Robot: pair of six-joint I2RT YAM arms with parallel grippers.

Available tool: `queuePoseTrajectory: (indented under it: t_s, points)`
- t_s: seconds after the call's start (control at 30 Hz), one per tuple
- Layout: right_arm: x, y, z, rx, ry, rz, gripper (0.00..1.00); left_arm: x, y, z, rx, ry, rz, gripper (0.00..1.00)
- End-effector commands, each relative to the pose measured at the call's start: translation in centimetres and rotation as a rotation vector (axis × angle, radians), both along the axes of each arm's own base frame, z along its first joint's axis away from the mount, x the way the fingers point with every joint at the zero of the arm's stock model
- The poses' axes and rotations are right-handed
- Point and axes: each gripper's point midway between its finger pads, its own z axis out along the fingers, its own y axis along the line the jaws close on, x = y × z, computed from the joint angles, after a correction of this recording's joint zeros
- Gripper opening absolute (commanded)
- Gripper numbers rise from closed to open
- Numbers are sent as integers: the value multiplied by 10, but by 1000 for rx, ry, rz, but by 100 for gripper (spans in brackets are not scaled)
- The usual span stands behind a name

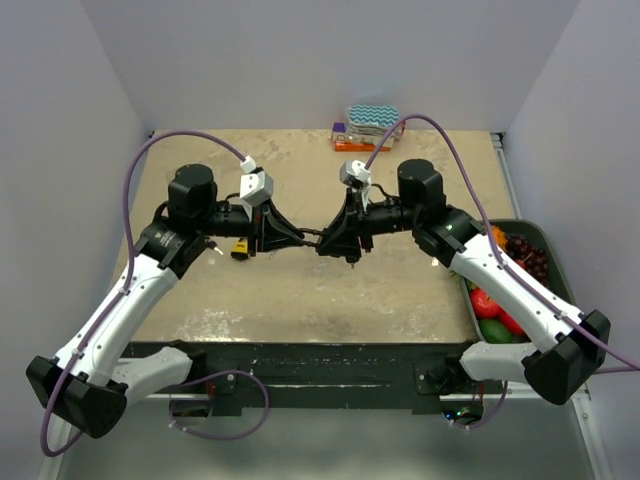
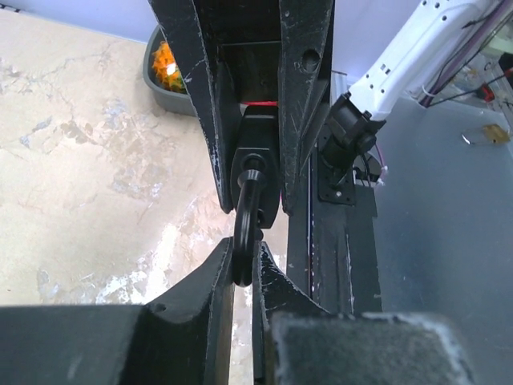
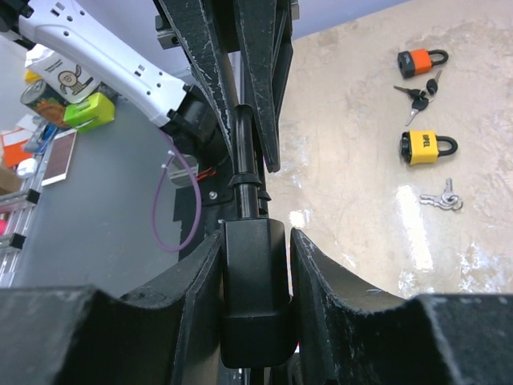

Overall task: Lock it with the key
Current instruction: Lock the lock.

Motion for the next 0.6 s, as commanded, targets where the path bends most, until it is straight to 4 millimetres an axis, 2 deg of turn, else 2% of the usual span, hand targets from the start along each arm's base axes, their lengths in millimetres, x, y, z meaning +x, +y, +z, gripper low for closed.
queuePoseTrajectory:
  t_s: [0.0,0.4,0.57]
  points:
    - [5,22,56,184,-152,31,0,-28,-31,4,-72,10,-126,0]
    - [14,29,64,217,-238,-1,0,-33,-44,-8,-140,148,-169,0]
    - [8,38,74,262,-253,37,0,-35,-52,-24,-152,173,-192,0]
